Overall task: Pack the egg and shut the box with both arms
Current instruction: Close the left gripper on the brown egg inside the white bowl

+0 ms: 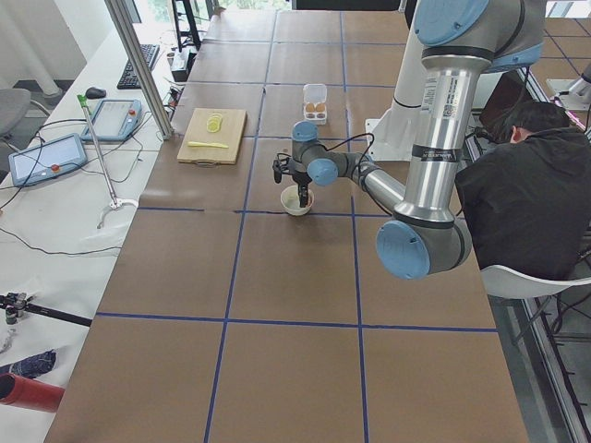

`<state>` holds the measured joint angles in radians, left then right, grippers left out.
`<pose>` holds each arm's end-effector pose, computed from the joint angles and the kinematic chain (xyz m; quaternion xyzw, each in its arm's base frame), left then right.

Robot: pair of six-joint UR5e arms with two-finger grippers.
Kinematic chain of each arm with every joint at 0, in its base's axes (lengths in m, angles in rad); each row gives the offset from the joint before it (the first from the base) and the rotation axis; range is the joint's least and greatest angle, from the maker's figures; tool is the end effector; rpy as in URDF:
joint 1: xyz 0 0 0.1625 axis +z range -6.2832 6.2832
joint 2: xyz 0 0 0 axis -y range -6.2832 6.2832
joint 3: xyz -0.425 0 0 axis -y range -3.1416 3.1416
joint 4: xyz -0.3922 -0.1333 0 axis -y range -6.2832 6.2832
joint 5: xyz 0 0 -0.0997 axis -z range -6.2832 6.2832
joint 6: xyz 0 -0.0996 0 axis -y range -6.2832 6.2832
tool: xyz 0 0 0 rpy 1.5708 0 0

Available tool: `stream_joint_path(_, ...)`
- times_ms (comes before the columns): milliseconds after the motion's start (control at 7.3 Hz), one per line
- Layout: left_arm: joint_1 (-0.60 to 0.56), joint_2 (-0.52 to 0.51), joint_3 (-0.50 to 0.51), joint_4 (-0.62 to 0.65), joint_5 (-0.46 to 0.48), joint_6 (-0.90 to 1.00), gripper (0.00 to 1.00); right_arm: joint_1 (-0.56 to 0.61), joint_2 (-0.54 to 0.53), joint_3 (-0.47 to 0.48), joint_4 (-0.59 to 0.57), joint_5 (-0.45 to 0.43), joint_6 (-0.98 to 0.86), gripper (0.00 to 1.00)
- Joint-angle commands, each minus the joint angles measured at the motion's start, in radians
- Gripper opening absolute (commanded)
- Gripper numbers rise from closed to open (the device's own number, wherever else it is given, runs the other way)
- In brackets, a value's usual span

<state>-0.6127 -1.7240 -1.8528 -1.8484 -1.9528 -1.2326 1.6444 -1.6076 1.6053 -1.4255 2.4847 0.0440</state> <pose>0.3999 -0.3986 0.4219 -0.0014 0.3860 -0.0603 0.9205 0.0899 -0.4786 0.6341 0.0706 -0.4391 0.0211 0.8954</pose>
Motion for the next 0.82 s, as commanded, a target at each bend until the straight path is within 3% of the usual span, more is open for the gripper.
stream_joint_path(0,0.002,0.006,0.0,0.0,0.0,-0.004,0.75,0.0,0.0,0.027,0.0,0.005,0.026,1.0)
stream_joint_path(685,0.016,0.006,0.02,0.002,-0.001,-0.004,0.75,0.0,-0.003,0.039,-0.001,0.005,0.028,1.0)
